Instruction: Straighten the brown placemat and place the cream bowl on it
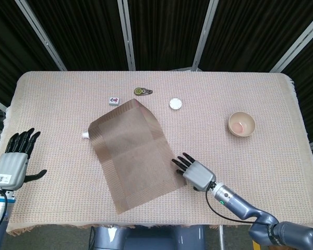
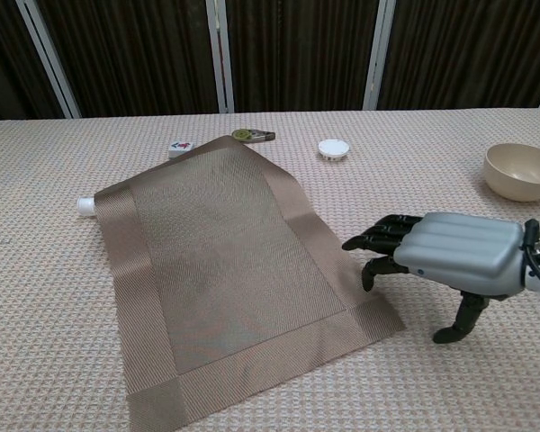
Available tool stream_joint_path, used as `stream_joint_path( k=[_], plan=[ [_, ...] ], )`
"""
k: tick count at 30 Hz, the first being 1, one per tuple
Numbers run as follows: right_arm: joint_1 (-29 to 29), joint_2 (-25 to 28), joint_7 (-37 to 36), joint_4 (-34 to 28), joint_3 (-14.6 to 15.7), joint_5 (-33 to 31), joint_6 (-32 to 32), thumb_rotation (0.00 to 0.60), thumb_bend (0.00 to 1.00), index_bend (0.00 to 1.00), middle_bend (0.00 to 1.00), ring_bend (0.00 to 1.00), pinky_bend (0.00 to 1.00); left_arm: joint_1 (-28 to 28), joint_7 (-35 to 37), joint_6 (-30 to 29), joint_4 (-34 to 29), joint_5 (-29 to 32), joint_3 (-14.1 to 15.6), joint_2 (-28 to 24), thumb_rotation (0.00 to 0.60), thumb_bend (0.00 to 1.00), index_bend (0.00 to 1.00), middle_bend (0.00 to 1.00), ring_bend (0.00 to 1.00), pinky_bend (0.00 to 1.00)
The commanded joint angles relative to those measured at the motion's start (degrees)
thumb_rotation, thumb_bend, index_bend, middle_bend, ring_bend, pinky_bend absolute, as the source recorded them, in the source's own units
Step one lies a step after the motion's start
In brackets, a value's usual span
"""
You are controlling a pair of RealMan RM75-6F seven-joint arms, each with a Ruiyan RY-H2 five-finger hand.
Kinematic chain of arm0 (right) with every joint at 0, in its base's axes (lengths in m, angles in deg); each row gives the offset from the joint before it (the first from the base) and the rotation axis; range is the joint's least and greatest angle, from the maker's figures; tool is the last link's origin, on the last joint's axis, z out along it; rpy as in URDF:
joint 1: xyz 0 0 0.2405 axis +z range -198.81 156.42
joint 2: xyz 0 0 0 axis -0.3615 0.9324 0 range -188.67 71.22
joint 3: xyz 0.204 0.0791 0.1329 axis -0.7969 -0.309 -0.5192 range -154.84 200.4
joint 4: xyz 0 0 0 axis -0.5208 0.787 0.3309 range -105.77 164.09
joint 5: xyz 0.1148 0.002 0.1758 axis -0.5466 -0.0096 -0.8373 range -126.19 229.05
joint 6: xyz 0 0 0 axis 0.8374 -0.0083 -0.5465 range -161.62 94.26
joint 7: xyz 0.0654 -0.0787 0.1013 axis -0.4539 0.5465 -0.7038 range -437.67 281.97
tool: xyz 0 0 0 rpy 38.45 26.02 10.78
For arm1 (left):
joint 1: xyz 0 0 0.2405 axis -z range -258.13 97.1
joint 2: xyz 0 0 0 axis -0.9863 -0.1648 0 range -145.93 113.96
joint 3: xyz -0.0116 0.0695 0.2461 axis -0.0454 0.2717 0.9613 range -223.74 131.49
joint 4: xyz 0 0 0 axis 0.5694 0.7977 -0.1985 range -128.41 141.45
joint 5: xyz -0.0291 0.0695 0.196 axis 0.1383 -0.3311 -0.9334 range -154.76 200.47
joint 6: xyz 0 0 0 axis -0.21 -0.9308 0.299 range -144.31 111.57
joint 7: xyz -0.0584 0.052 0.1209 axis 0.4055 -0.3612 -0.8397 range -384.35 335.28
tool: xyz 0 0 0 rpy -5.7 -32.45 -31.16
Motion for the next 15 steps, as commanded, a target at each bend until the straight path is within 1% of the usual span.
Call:
stream_joint_path(
  k=[1,11,15],
  plan=[
    [0.19,-0.83,0.22,0.40,-0.08,-0.49,-0.19,0.600,0.04,0.28,0.00,0.00,0.00,0.10,0.21,0.39,0.11,0.04,0.03,0.00,0.600,0.00,0.00,0.00,0.00,0.00],
    [0.87,-3.52,1.59,1.01,-0.75,-1.68,-0.85,0.600,0.04,0.28,0.00,0.00,0.00,0.22,0.83,0.93,0.09,-0.32,0.07,-0.01,0.600,0.00,0.00,0.00,0.00,0.00],
    [1.21,-4.05,3.19,0.77,-1.16,-2.17,-1.43,0.600,0.04,0.28,0.01,0.00,0.00,0.19,1.02,1.15,0.15,-0.29,0.09,-0.05,0.600,0.00,0.00,0.00,0.00,0.00]
  ],
)
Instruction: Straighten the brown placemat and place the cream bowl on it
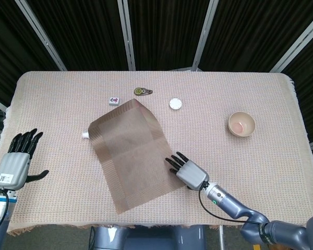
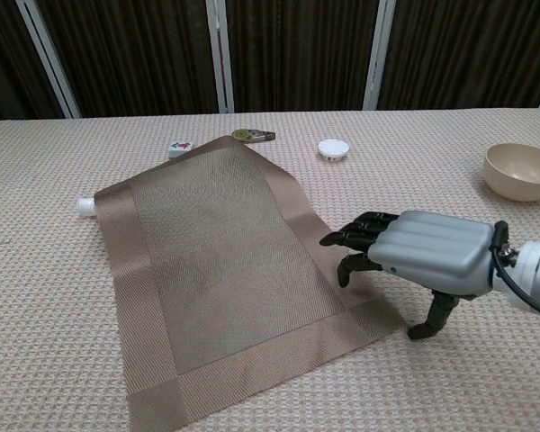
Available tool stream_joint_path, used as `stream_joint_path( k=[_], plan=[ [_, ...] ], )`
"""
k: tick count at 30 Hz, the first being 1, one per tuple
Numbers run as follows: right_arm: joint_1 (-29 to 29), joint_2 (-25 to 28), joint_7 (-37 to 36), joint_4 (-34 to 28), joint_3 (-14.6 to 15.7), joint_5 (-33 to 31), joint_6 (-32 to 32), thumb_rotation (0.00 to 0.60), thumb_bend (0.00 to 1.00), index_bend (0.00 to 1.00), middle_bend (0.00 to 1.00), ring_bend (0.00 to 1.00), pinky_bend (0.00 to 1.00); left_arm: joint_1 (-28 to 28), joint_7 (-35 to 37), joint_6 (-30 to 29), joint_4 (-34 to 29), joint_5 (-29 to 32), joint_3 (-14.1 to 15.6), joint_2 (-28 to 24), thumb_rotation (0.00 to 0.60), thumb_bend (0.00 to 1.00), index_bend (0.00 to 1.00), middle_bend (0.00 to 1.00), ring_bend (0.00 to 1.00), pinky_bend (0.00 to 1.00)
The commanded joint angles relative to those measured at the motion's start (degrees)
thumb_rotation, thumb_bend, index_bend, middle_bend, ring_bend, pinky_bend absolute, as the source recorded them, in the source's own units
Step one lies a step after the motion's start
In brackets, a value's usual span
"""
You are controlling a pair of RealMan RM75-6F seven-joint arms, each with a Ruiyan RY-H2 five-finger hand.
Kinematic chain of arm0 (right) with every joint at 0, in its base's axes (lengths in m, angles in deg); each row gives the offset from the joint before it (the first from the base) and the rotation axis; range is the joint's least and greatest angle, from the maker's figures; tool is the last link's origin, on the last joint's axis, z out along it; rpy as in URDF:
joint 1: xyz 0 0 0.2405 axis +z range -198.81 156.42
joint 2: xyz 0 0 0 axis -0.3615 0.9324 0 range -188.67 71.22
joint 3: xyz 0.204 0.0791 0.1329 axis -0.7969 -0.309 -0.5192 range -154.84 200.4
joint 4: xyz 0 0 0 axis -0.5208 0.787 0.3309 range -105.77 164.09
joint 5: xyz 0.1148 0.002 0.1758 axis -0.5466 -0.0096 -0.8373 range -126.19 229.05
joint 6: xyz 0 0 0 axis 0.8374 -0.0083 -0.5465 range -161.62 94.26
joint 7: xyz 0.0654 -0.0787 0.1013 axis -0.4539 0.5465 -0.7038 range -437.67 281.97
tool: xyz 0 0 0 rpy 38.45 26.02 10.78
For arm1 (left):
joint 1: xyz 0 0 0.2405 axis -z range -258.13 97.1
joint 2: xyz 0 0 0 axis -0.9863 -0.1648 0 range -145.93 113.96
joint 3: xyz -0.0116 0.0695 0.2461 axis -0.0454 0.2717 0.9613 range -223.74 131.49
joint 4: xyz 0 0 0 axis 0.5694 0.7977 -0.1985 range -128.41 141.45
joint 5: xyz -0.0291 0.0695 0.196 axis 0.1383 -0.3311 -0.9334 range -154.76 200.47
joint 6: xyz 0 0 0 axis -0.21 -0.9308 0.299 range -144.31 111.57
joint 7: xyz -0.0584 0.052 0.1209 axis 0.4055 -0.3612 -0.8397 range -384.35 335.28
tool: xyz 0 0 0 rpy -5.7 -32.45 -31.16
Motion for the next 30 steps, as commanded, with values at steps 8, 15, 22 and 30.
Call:
stream_joint_path(
  k=[8,15,22,30],
  plan=[
    [0.77,0.89,4.29,-1.48,0.07,-1.35,-0.50,0.600,0.04,0.28,0.02,0.00,0.00,-0.08,0.17,0.29,-0.02,-0.03,-0.07,-0.16,0.600,0.00,0.00,0.00,0.00,0.00],
    [0.87,1.34,4.69,-3.30,0.71,-2.63,-0.39,0.600,0.04,0.28,0.02,0.00,0.00,-0.11,0.16,0.39,-0.23,-0.07,-0.18,-0.15,0.600,0.00,0.00,0.00,0.00,0.00],
    [1.30,-0.03,4.69,-2.75,1.36,-3.40,-0.07,0.600,0.04,0.28,0.02,0.00,0.00,-0.18,0.42,0.46,-0.40,-0.26,-0.21,-0.30,0.600,0.00,0.00,0.00,0.00,0.00],
    [1.87,-1.82,3.84,-1.18,1.58,-3.58,-0.62,0.600,0.04,0.29,0.02,0.00,0.00,-0.27,1.05,0.57,-0.38,-0.34,-0.29,-0.60,0.600,0.00,0.00,0.00,0.00,0.00]
  ],
)
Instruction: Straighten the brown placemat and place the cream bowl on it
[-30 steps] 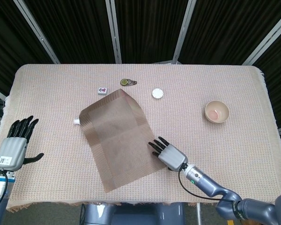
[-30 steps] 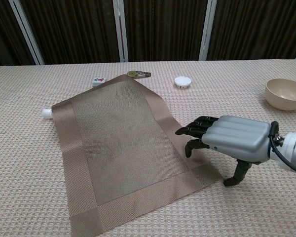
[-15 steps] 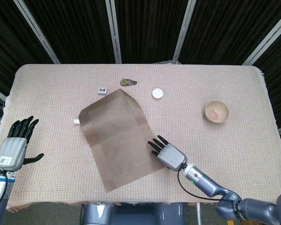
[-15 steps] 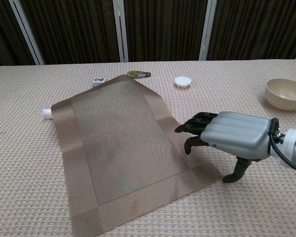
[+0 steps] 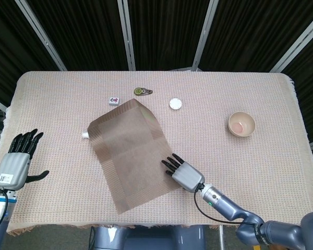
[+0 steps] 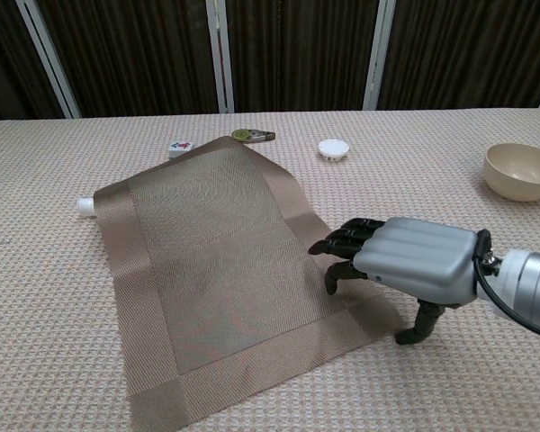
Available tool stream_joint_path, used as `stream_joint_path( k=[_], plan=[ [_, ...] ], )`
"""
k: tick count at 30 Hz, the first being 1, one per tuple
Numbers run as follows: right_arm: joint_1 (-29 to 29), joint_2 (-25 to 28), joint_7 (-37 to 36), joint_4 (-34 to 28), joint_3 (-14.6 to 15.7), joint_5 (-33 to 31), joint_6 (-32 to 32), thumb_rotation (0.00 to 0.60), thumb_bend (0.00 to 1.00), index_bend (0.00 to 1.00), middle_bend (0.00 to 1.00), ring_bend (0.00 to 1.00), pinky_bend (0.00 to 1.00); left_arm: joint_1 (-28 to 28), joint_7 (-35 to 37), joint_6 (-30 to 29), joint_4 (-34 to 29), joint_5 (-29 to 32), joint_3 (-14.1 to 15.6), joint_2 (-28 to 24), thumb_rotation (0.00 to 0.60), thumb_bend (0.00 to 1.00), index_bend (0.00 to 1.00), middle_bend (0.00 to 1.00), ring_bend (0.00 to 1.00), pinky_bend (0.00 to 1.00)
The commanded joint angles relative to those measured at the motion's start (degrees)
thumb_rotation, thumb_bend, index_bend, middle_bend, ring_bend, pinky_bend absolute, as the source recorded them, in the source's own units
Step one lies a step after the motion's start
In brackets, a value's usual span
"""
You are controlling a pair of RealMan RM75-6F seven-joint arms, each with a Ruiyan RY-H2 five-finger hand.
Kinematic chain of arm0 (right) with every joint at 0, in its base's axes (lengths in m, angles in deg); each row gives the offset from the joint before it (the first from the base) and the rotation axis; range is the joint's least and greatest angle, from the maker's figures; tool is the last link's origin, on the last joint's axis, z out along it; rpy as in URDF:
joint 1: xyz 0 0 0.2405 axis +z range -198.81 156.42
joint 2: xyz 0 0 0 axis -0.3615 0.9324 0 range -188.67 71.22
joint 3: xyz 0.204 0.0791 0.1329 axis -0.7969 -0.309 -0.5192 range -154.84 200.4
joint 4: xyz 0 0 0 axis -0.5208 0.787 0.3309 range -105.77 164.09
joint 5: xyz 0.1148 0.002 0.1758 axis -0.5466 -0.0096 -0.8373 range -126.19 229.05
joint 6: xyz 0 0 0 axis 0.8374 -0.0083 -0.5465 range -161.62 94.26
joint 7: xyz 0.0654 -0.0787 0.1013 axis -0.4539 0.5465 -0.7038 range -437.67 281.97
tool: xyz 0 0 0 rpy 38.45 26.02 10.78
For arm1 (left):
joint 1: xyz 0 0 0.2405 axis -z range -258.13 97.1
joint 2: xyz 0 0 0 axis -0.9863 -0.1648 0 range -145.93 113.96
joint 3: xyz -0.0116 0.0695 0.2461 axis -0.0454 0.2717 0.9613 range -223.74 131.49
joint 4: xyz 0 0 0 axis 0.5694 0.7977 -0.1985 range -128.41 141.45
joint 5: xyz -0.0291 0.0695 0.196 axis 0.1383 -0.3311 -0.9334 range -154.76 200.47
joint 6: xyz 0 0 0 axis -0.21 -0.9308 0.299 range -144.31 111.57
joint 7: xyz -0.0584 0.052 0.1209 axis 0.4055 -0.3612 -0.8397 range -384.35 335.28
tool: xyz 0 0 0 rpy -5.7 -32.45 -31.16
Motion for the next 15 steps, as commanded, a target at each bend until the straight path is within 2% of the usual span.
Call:
stream_joint_path(
  k=[1,8,15],
  plan=[
    [0.32,-0.44,-0.07,0.28,-0.15,0.06,-0.38,0.600,0.04,0.29,0.03,0.00,0.00,-0.04,0.10,-0.03,0.02,-0.05,-0.02,-0.06,0.600,0.00,0.00,0.00,0.00,0.00],
    [0.95,-0.98,0.24,0.28,-0.97,0.07,-1.47,0.600,0.06,0.30,0.03,0.00,0.00,-0.09,0.33,0.03,0.01,-0.16,-0.03,-0.14,0.600,0.00,0.00,0.00,0.00,0.00],
    [1.45,-0.97,0.17,0.07,-1.10,-0.04,-2.01,0.600,0.15,0.30,0.04,0.00,0.00,-0.04,0.30,0.34,0.01,-0.13,0.01,-0.11,0.600,0.00,0.00,0.00,0.00,0.00]
  ],
)
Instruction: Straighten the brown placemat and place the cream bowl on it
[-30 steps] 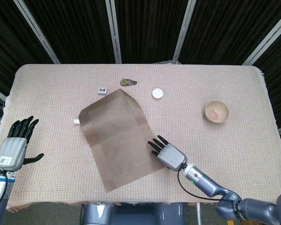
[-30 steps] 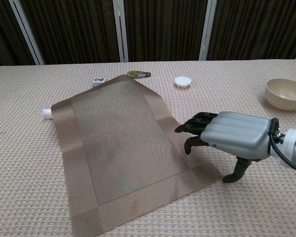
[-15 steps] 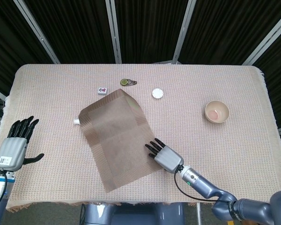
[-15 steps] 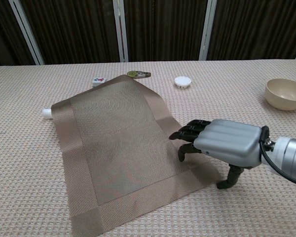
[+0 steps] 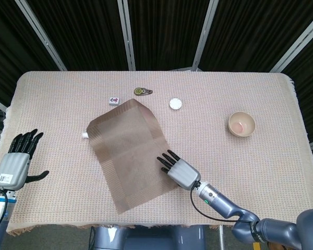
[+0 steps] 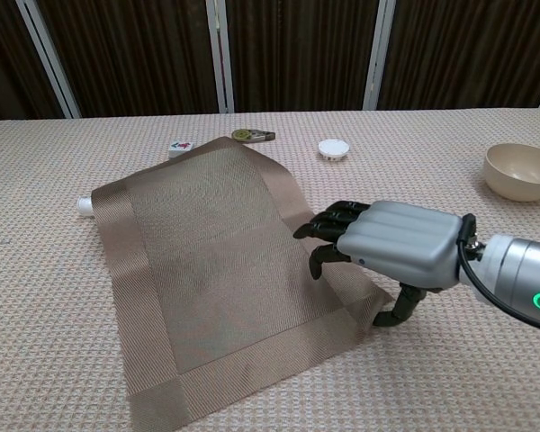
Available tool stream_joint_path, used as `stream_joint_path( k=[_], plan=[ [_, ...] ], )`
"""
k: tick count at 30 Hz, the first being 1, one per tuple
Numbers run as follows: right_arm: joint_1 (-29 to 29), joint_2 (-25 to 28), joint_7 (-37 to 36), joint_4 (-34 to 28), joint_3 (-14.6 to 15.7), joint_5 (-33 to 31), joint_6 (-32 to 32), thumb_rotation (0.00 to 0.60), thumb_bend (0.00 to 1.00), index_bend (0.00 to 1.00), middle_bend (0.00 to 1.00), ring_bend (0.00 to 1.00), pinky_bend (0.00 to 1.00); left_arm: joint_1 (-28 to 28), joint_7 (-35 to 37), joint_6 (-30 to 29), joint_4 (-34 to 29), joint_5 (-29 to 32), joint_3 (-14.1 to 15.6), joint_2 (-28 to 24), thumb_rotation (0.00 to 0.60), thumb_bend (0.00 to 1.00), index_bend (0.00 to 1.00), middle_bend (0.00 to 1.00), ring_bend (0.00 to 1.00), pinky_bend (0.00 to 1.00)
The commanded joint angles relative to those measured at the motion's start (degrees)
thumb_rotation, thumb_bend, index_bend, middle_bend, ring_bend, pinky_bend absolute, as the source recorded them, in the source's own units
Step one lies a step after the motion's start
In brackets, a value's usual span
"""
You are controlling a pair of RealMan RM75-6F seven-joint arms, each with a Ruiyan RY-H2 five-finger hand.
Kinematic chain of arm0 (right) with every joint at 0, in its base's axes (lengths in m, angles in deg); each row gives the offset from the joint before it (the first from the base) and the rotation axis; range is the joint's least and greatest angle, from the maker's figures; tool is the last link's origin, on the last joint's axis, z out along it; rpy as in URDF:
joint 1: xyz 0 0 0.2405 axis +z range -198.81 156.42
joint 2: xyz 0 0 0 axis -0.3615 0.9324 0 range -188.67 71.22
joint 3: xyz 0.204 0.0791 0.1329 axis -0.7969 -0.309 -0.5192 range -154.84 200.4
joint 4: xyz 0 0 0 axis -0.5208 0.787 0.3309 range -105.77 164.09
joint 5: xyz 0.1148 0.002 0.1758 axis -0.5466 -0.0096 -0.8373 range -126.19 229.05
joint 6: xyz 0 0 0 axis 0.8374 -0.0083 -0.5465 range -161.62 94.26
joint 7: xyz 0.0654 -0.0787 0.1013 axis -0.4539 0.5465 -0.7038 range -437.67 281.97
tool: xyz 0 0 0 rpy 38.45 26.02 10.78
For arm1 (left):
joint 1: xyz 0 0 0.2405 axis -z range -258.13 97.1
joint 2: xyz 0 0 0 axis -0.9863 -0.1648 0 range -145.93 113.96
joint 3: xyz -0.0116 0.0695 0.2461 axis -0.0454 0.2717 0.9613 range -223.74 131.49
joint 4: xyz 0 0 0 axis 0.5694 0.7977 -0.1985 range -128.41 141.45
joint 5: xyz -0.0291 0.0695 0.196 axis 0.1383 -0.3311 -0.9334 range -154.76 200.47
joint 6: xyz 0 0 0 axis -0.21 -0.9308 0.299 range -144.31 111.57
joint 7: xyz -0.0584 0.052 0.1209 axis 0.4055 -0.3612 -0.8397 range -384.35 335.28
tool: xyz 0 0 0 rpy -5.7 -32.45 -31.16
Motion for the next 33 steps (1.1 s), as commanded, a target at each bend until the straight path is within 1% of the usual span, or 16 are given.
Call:
stream_joint_path(
  k=[1,4,6,8,9,11,14,16,21,25,27,28,29,33],
  plan=[
    [0.12,0.09,-0.03,0.00,0.10,-0.05,0.01,0.600,0.17,0.30,0.04,0.00,0.00,0.01,-0.03,0.03,0.01,0.01,-0.02,0.02,0.600,0.00,0.00,0.00,0.00,0.00],
    [0.23,0.22,-0.13,0.14,0.33,-0.14,0.06,0.600,0.24,0.32,0.04,0.00,0.00,0.03,-0.05,0.16,0.00,0.07,-0.01,0.04,0.600,0.00,0.00,0.00,0.00,0.00],
    [0.24,0.28,-0.15,0.35,0.53,-0.25,0.18,0.600,0.29,0.35,0.05,0.00,0.00,0.04,-0.07,0.23,-0.01,0.08,0.01,0.05,0.600,0.00,0.00,0.00,0.00,0.00],
    [0.27,0.32,-0.17,0.51,0.69,-0.28,0.28,0.600,0.34,0.45,0.07,0.00,0.00,0.03,-0.06,0.25,-0.05,0.07,0.01,0.05,0.600,0.00,0.00,0.00,0.00,0.00],
    [0.26,0.34,-0.20,0.62,0.84,-0.28,0.31,0.600,0.35,0.50,0.07,0.00,0.00,0.03,-0.05,0.25,-0.08,0.05,0.02,0.03,0.600,0.00,0.00,0.00,0.00,0.00],
    [0.20,0.33,-0.41,0.85,1.15,-0.11,0.16,0.600,0.36,0.63,0.10,0.00,0.00,0.01,-0.01,0.25,-0.12,0.02,0.02,0.01,0.600,0.00,0.00,0.00,0.00,0.00],
    [0.03,0.20,-1.31,1.45,1.76,0.59,-0.61,0.600,0.36,0.73,0.13,0.00,0.00,0.03,0.09,0.35,-0.16,0.02,0.03,-0.02,0.600,0.00,0.00,0.00,0.00,0.00],
    [-0.07,0.16,-2.27,1.65,2.11,1.08,-1.21,0.600,0.36,0.76,0.15,0.00,0.00,0.03,0.15,0.43,-0.16,0.03,0.05,-0.05,0.600,0.00,0.00,0.00,0.00,0.00],
    [-0.75,1.28,-5.41,1.32,3.78,3.69,-4.12,0.600,0.36,0.77,0.19,0.00,0.00,0.03,0.34,0.57,-0.13,0.04,0.06,-0.12,0.600,0.00,0.00,0.00,0.00,0.00],
    [-2.63,4.91,-8.23,-0.06,7.33,8.56,-9.57,0.600,0.36,0.77,0.21,0.00,0.00,-0.03,0.72,0.58,-0.20,-0.04,0.08,-0.34,0.600,0.00,0.00,0.00,0.00,0.00],
    [-4.34,8.55,-8.41,0.09,10.32,12.69,-14.27,0.600,0.36,0.77,0.21,0.00,0.00,-0.07,1.01,0.54,-0.21,-0.07,0.05,-0.52,0.600,0.00,0.00,0.00,0.00,0.00],
    [-4.63,9.23,-8.40,0.20,10.80,13.41,-15.13,0.600,0.36,0.77,0.21,0.00,0.00,-0.07,1.05,0.56,-0.21,-0.08,0.05,-0.55,0.600,0.00,0.00,0.00,0.00,0.00],
    [-5.82,12.31,-7.12,1.17,12.61,16.30,-18.61,0.600,0.36,0.77,0.21,0.00,0.00,-0.05,1.22,0.67,-0.20,-0.10,0.06,-0.62,0.600,0.00,0.00,0.00,0.00,0.00],
    [-7.53,19.54,-3.05,5.25,15.31,22.30,-25.53,0.600,0.36,0.77,0.21,0.00,0.00,0.23,1.69,1.35,-0.45,-0.31,0.20,-0.72,0.600,0.00,0.00,0.00,0.00,0.00]
  ],
)
